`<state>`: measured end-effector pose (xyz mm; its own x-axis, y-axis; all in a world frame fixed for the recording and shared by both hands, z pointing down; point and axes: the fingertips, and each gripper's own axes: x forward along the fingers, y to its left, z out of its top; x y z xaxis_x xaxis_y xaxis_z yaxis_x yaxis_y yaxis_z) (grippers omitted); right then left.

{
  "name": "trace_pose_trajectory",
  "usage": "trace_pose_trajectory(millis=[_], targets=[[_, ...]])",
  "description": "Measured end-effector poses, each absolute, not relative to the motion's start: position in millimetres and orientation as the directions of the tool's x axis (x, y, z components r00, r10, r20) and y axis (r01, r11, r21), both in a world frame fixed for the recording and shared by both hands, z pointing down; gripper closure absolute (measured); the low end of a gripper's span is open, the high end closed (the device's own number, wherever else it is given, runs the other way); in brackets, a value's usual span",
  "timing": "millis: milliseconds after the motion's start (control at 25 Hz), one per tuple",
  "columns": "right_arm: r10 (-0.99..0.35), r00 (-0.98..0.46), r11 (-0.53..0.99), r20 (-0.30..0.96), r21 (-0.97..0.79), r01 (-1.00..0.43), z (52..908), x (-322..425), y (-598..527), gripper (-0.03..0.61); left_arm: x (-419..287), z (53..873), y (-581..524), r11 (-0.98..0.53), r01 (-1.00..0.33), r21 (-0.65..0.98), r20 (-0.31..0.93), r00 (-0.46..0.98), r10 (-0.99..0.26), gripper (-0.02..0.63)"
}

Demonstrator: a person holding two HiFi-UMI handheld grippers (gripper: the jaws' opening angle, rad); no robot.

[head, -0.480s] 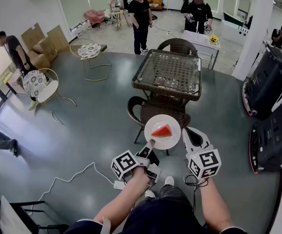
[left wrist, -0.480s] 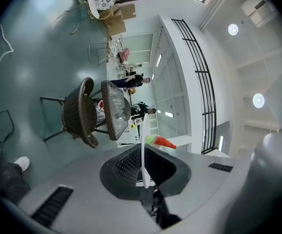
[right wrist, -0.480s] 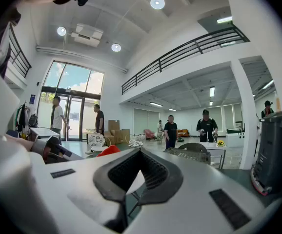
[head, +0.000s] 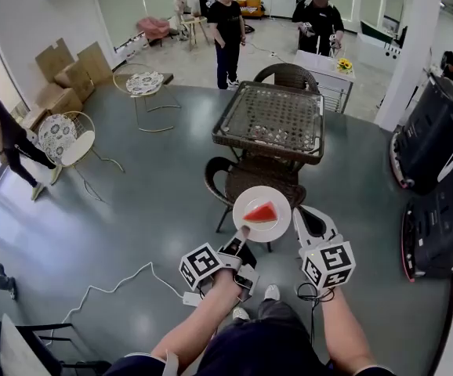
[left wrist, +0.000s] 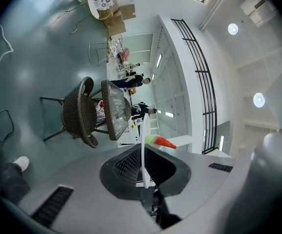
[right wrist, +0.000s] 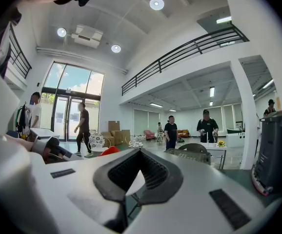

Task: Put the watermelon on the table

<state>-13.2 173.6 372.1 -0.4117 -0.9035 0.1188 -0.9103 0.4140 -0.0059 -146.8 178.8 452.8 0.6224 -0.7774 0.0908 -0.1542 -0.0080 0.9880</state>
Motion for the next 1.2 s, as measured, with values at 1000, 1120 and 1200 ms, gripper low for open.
trace_pose_trajectory(millis=[1000, 1120, 1200], targets=[[-0.877, -0.469, 0.467, 0.101, -0.043, -0.883, 381.0, 50.3, 80.1, 0.578, -87.5, 459.2, 98.7, 0.019, -0.172, 0.985, 0.116, 0.574, -0.811, 0.600], [-0.878, -0.471, 0.468, 0.088, -0.054, -0.882, 380.1, 60.0, 65.3, 0.577, -80.7, 456.9, 87.7, 0.019, -0.172, 0.985, 0.114, 0.566, -0.816, 0.600], [-0.879, -0.470, 0.467, 0.080, -0.061, -0.882, 378.9, 64.4, 57.0, 0.578, -78.7, 454.1, 81.4, 0.017, -0.174, 0.985, 0.114, 0.563, -0.819, 0.600]])
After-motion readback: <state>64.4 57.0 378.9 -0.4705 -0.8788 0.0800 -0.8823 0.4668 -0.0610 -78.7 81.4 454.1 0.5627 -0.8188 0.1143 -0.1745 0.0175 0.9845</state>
